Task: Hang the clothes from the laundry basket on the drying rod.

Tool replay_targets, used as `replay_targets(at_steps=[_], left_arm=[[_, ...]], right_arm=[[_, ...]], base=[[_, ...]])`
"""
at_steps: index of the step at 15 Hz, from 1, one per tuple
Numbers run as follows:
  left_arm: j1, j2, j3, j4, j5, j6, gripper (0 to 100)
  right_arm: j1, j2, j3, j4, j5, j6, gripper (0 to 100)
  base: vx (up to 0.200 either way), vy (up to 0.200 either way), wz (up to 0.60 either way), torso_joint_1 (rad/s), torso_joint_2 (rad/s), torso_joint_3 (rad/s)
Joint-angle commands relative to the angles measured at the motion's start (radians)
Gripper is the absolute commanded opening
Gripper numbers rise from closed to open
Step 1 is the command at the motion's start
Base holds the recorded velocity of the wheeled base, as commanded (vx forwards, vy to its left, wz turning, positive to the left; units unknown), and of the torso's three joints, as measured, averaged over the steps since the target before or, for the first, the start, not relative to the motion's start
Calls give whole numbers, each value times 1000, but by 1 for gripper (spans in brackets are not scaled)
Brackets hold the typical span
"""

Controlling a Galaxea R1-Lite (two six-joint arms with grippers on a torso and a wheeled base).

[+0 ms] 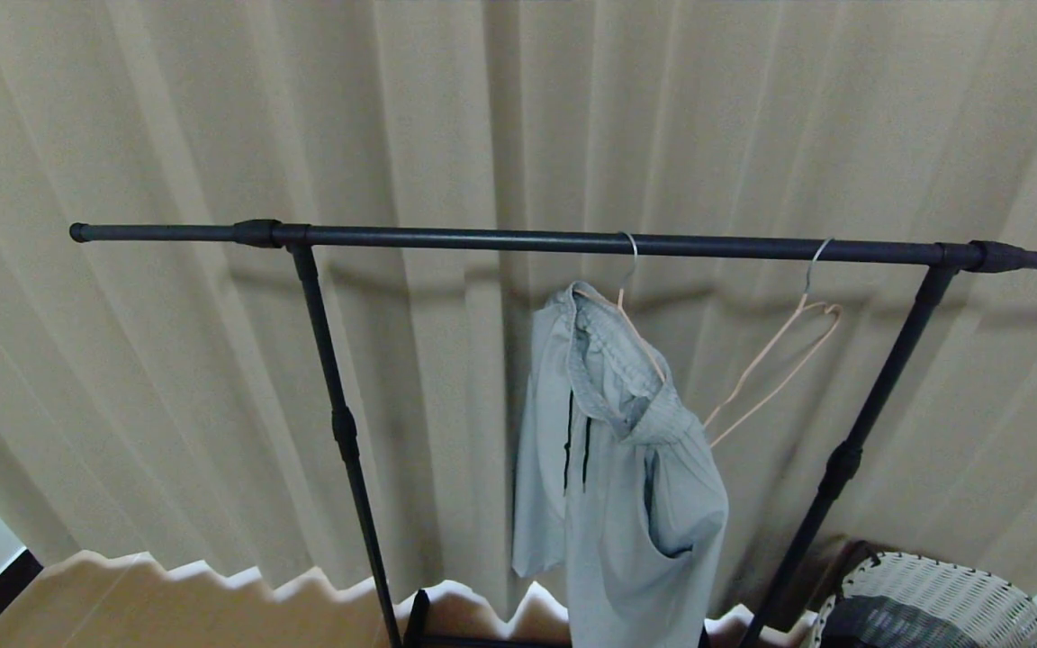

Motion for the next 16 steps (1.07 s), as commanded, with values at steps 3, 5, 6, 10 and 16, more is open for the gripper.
replay_targets(at_steps=[3,5,6,10,16], left_arm=[[5,-27,0,0,-2,3,100],[5,-27,0,0,1,0,100],[5,-27,0,0,3,0,100],[5,-27,0,0,3,1,100],[5,-27,0,1,1,6,100]], right_arm=[[0,0,1,0,1,0,100],[0,0,1,0,1,0,100],[0,0,1,0,1,-3,100],[0,0,1,0,-1,3,100],[0,0,1,1,-4,-9,100]], base=[[0,0,0,0,0,0],[0,0,0,0,0,0],[-200,0,0,2,2,2],[-200,0,0,2,1,0],[-100,0,0,2,0,0]])
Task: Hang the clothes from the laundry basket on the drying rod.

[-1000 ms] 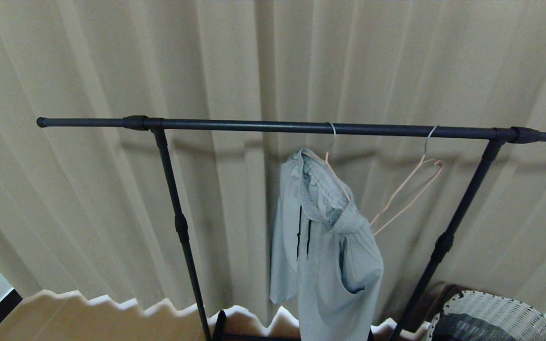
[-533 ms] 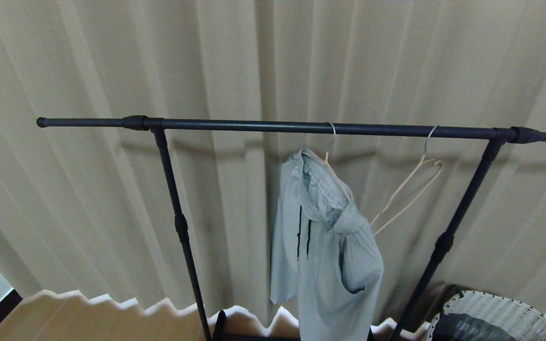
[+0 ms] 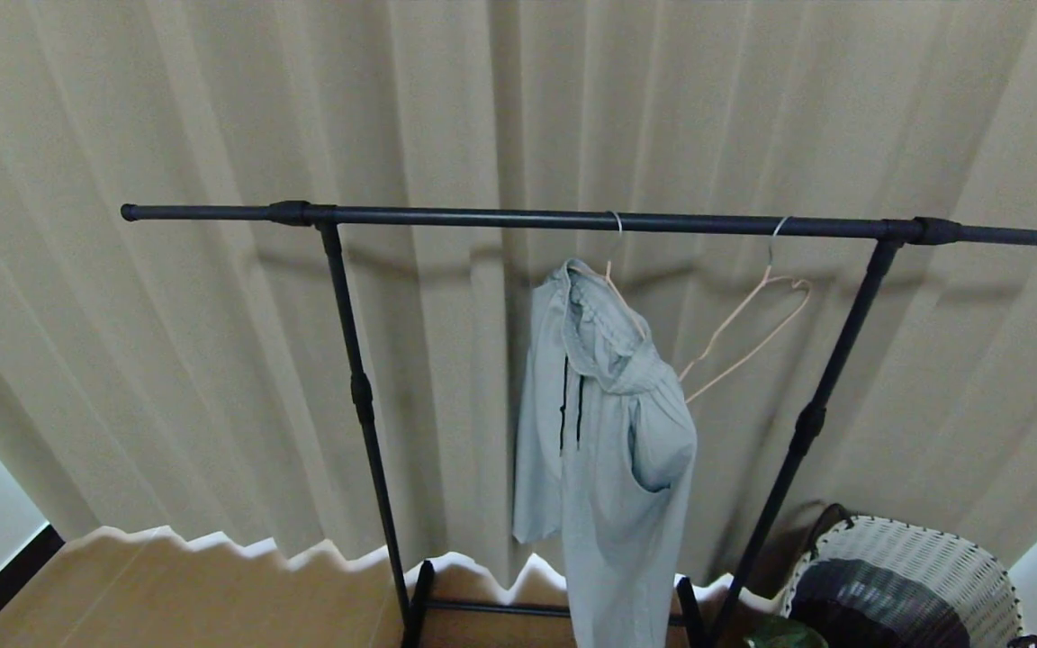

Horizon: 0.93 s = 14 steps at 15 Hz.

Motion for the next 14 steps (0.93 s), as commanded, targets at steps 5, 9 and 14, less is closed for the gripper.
replay_targets(at_steps=[5,9,14], left_arm=[[0,0,0,0,-1,0,100],[0,0,0,0,1,-2,100],[0,0,0,0,1,-3,100]], right_arm=[[1,0,0,-1,-2,0,100],[1,0,0,-1,0,0,100],[1,0,0,-1,1,0,100]], base=[[0,0,0,0,0,0],[0,0,0,-7,13,9],[0,0,0,-170,422,242]])
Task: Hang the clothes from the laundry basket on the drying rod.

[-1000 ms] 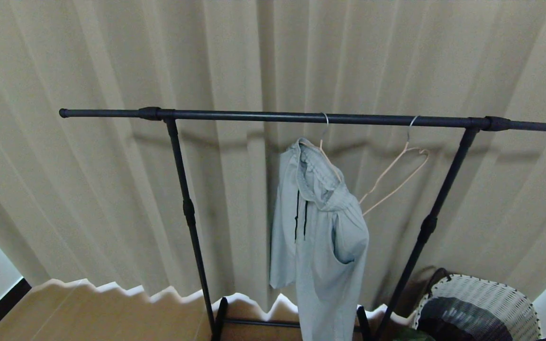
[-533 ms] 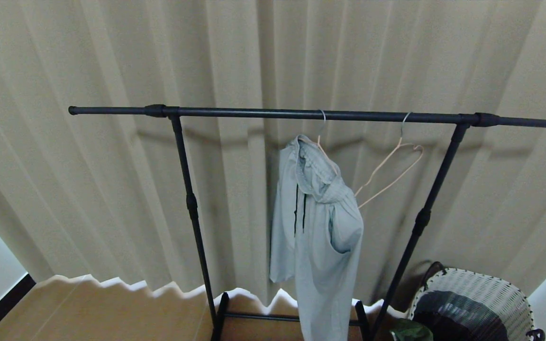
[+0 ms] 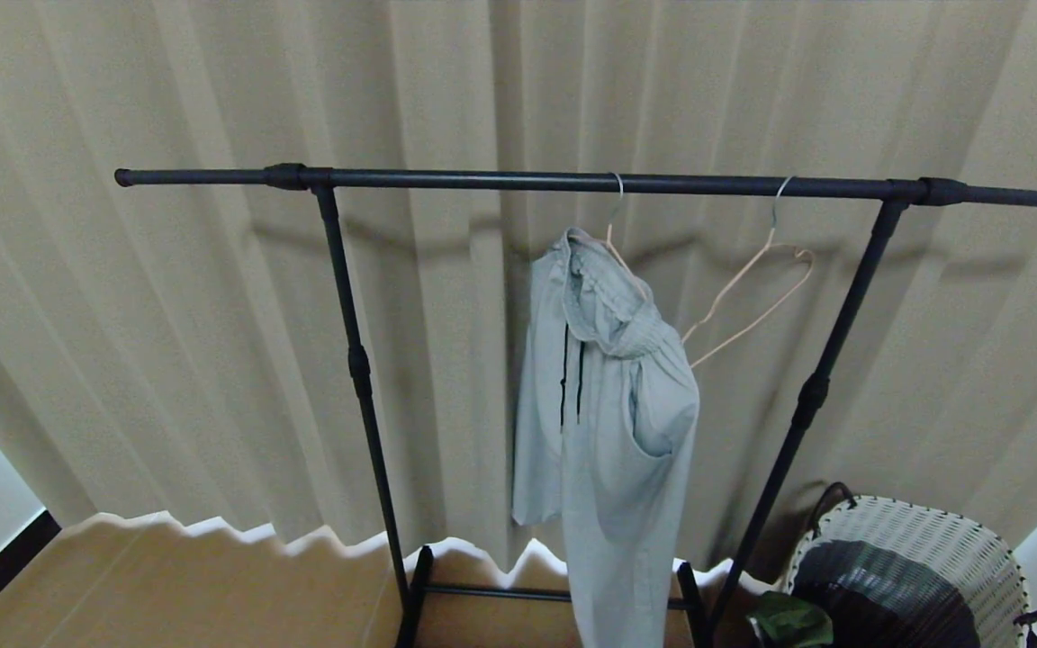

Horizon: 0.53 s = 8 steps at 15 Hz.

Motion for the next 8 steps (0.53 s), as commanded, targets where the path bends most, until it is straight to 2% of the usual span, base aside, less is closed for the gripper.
replay_targets(at_steps=[1,8], left_arm=[[0,0,0,-1,0,0,100],[0,-2,0,-1,2,-2,100]], right_arm=[[0,0,0,0,0,0,100],[0,0,0,-2,0,3,100]], base=[[0,0,0,-198,505,305],[0,0,0,-182,500,320]])
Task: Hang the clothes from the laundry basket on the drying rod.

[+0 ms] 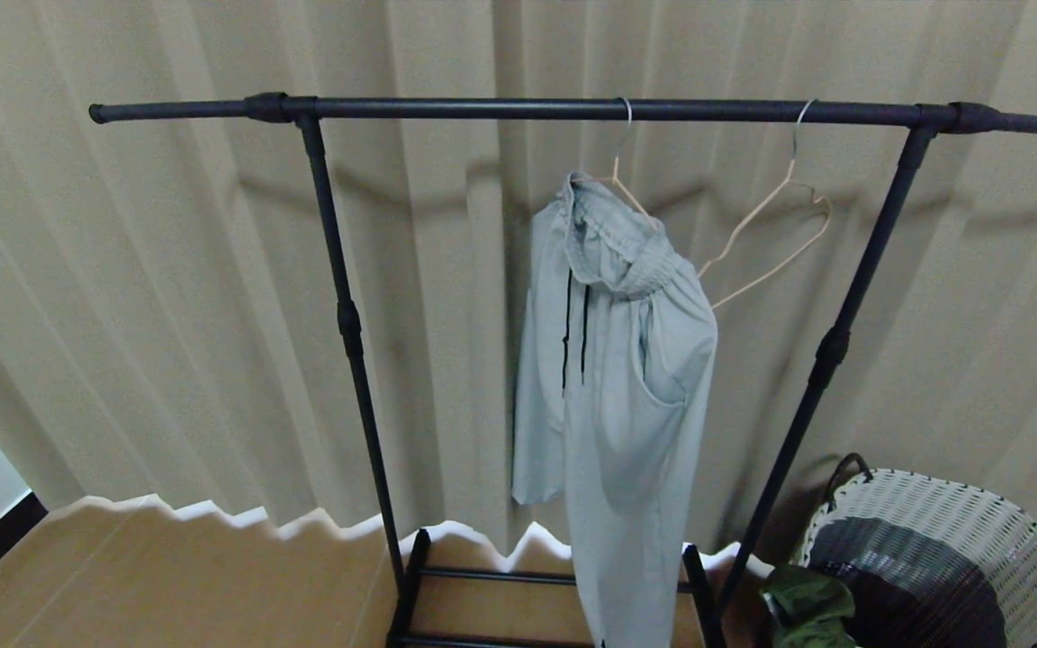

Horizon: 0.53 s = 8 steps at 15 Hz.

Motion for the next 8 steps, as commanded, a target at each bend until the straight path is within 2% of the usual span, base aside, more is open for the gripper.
replay_targets(at_steps=[1,8], left_arm=[[0,-1,0,0,-1,1,100],[0,-1,0,0,-1,1,100]], right_arm=[[0,0,0,0,-1,1,100],[0,0,0,0,-1,1,100]], base=[[0,0,0,-159,481,330],[0,0,0,-127,468,336]])
